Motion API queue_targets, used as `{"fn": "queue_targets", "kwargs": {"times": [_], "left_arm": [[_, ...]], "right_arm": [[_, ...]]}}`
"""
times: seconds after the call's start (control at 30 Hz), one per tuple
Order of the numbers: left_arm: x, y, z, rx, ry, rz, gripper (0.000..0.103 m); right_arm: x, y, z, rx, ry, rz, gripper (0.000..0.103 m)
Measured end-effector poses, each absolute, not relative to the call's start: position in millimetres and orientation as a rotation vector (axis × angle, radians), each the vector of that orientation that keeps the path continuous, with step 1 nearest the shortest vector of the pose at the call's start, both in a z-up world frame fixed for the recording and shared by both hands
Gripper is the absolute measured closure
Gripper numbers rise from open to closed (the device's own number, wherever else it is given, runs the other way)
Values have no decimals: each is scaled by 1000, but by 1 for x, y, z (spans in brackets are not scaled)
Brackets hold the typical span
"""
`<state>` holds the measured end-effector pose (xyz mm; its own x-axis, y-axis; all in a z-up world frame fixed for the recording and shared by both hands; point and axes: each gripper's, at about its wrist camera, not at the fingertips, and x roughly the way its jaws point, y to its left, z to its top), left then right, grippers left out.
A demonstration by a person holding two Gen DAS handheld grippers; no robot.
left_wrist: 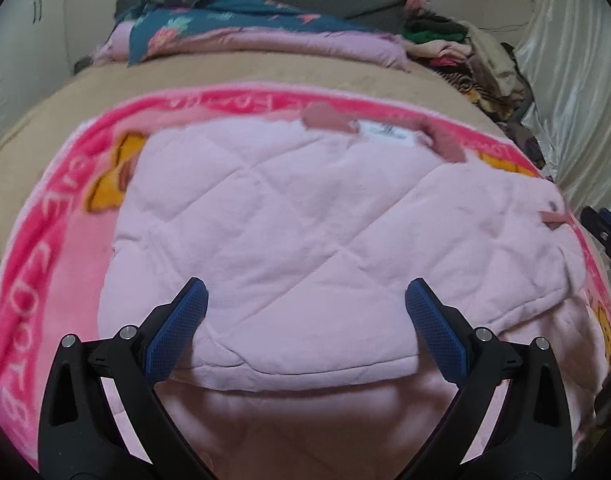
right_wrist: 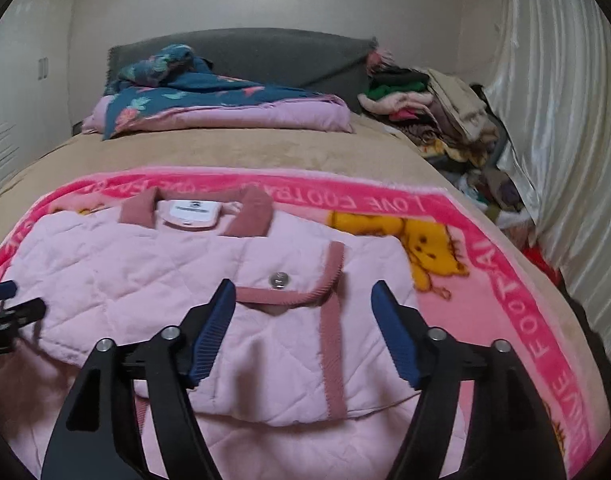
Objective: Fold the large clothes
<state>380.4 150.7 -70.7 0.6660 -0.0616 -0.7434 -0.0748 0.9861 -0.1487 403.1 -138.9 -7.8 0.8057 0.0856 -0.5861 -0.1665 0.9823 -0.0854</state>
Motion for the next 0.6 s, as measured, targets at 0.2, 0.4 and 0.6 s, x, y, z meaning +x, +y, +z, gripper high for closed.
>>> {"fn": "queue_targets", "kwargs": {"times": [0.2, 0.4, 0.6], "left_arm": [[380, 155, -76, -193, 861, 13, 9], [380, 154, -77, -201, 863, 7, 9], [380, 156, -77, -207, 861, 1, 9]], "right_arm": [[416, -101, -23, -217, 740, 239, 30], [447, -90, -57, -176, 918, 196, 6], [457, -89, -83, -132, 957, 178, 4]]}}
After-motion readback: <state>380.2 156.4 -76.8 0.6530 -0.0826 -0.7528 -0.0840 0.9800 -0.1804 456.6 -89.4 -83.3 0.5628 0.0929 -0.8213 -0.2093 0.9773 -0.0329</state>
